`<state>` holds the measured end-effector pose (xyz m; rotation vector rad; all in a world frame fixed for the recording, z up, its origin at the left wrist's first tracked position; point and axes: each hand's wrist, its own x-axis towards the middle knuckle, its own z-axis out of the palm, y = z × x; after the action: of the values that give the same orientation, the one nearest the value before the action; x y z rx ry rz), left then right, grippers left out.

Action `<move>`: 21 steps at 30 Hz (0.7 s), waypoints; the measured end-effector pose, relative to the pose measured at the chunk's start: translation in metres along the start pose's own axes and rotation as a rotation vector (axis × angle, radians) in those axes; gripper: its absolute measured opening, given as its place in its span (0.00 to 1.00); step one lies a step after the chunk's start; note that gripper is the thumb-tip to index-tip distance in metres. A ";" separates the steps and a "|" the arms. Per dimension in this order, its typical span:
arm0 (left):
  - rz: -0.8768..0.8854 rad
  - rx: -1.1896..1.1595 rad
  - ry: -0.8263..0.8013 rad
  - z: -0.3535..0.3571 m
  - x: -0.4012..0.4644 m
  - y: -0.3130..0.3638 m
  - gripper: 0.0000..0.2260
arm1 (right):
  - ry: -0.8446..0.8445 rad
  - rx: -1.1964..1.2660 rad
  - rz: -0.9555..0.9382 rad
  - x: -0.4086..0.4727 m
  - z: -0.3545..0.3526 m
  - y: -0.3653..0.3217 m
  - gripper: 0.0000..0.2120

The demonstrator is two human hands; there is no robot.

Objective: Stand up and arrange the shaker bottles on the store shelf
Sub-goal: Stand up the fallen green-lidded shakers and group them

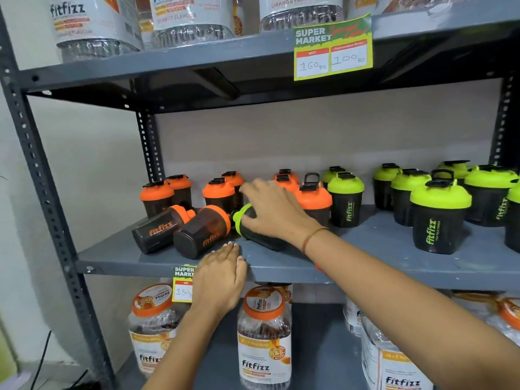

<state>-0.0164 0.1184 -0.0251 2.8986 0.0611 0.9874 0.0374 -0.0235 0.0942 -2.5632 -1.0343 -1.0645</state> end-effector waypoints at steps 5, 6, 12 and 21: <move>0.026 -0.010 -0.006 0.000 -0.001 -0.002 0.28 | -0.432 -0.186 0.136 0.020 0.029 0.001 0.38; 0.027 -0.011 -0.007 0.000 -0.001 -0.003 0.28 | -0.449 -0.197 0.145 0.022 0.032 0.001 0.39; 0.027 -0.023 0.005 0.001 0.000 -0.002 0.28 | -0.305 -0.170 0.132 0.018 0.029 -0.001 0.40; 0.030 -0.020 -0.004 0.002 0.000 -0.004 0.30 | 0.423 0.422 0.319 -0.006 -0.060 0.025 0.38</move>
<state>-0.0154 0.1219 -0.0270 2.8919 0.0069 0.9816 0.0176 -0.0698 0.1363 -1.9679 -0.6313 -1.0932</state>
